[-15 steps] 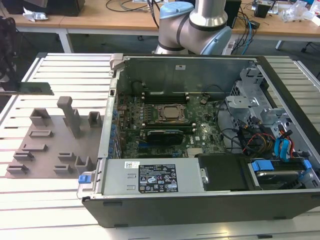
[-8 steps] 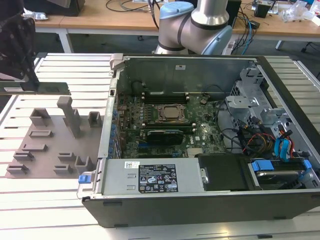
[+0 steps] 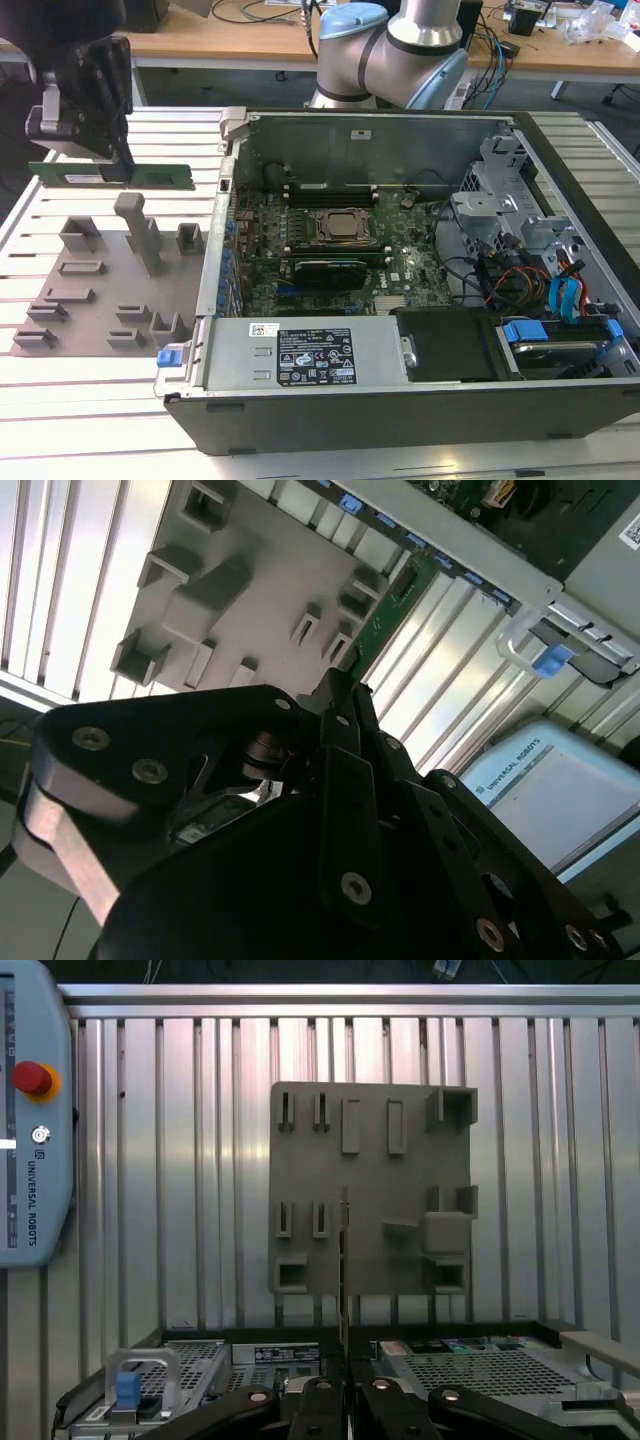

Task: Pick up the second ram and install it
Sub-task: 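Pick up the second ram and move it above second insertion slot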

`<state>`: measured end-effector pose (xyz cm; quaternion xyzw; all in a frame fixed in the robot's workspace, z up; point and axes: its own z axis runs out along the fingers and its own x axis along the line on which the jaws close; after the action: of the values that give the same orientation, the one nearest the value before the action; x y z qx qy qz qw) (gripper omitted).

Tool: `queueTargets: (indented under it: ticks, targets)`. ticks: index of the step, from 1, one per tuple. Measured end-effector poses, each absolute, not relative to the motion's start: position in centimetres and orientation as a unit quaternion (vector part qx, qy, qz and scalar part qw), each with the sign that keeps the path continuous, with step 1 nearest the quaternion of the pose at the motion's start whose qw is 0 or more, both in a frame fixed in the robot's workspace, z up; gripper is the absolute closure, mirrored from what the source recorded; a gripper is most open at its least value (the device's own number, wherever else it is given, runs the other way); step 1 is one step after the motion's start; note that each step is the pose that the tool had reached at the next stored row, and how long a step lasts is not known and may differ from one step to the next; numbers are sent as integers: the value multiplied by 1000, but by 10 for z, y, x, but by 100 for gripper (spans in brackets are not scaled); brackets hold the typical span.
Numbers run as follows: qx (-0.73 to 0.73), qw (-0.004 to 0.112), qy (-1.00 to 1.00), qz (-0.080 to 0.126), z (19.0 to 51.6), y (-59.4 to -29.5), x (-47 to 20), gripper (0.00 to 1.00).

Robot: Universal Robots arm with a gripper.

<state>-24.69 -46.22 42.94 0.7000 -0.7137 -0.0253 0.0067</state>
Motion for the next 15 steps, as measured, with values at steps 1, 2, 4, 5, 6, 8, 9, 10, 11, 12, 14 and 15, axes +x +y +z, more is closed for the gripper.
queueTargets:
  ticks: [1, 2, 4, 5, 6, 8, 9, 10, 11, 12, 14, 15]
  targets:
    - [700, 7, -714, -25, 429, -462, -244, 87]
    - [700, 7, -714, -25, 429, -462, -240, 87]
    - [700, 7, -714, -25, 429, -462, -228, 87]
    - [700, 7, -714, -26, 429, -462, -225, 87]
    - [700, 7, -714, -26, 429, -462, -222, 87]
    - [700, 7, -714, -26, 429, -462, -215, 87]
    - [700, 7, -714, -26, 429, -462, -212, 87]
    - [700, 7, -714, -26, 429, -462, -209, 87]
    - [700, 7, -714, -26, 429, -462, -206, 87]
    - [700, 7, -714, -26, 429, -462, -200, 87]
    - [700, 7, -714, -26, 429, -462, -195, 87]
    - [700, 8, -714, -26, 429, -462, -191, 87]
